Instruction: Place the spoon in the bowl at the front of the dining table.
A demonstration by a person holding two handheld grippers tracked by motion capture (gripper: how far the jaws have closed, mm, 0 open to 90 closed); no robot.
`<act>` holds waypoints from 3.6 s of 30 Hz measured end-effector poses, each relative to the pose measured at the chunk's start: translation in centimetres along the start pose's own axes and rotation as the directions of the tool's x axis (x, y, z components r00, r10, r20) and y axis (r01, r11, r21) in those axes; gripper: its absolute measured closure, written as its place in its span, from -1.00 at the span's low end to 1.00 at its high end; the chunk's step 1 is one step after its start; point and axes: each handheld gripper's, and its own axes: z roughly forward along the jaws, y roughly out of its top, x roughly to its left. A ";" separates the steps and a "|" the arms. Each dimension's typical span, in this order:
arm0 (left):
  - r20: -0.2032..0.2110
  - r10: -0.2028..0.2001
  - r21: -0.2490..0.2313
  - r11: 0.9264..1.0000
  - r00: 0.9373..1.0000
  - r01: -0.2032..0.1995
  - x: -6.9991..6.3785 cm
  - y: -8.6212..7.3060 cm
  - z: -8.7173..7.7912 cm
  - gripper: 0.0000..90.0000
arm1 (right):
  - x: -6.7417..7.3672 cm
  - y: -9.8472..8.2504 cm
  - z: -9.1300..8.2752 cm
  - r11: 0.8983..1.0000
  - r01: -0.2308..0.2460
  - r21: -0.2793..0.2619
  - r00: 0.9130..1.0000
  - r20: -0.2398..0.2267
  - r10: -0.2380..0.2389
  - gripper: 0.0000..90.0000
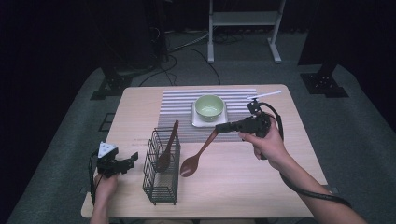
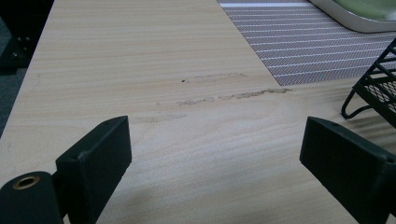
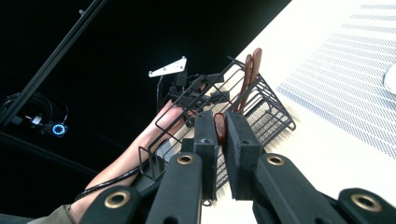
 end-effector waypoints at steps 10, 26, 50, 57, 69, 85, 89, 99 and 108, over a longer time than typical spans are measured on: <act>0.000 -0.001 -0.002 1.000 1.000 0.001 0.0 0.0 0.0 -0.82 | -1.1 -0.9 -0.5 1.000 -0.021 0.002 1.000 0.023 0.021 0.85; -0.003 0.002 -0.001 1.000 1.000 -0.002 0.0 0.0 0.0 -0.82 | -3.2 -2.3 -1.2 0.998 -0.055 -0.005 0.997 0.052 0.056 0.85; -0.004 0.001 -0.001 1.000 1.000 -0.001 0.0 0.0 0.0 -0.82 | -5.4 -3.7 -2.1 0.995 -0.100 -0.006 0.990 0.096 0.100 0.85; -0.004 0.002 -0.001 1.000 1.000 -0.002 0.0 0.0 0.0 -0.82 | -6.0 -4.0 -2.4 0.993 -0.116 -0.014 0.987 0.108 0.117 0.85; -0.004 0.003 -0.001 1.000 1.000 -0.003 0.0 0.0 0.0 -0.82 | -7.0 -4.1 -3.2 0.991 -0.129 -0.029 0.982 0.136 0.132 0.85; -0.004 0.004 -0.002 1.000 1.000 -0.004 0.0 0.0 0.0 -0.82 | -7.7 -3.6 -3.7 0.989 -0.140 -0.056 0.976 0.164 0.147 0.85; -0.003 0.004 -0.003 1.000 1.000 -0.004 0.0 0.0 0.0 -0.82 | -8.0 -3.4 -3.7 0.987 -0.143 -0.066 0.974 0.169 0.153 0.85; -0.002 0.001 -0.003 1.000 1.000 -0.001 0.0 0.0 0.0 -0.82 | -8.6 -2.9 -3.6 0.985 -0.153 -0.083 0.969 0.184 0.166 0.85; -0.003 0.003 -0.003 1.000 1.000 -0.003 0.0 0.0 0.0 -0.82 | -9.2 -2.5 -3.4 0.983 -0.160 -0.092 0.965 0.194 0.175 0.85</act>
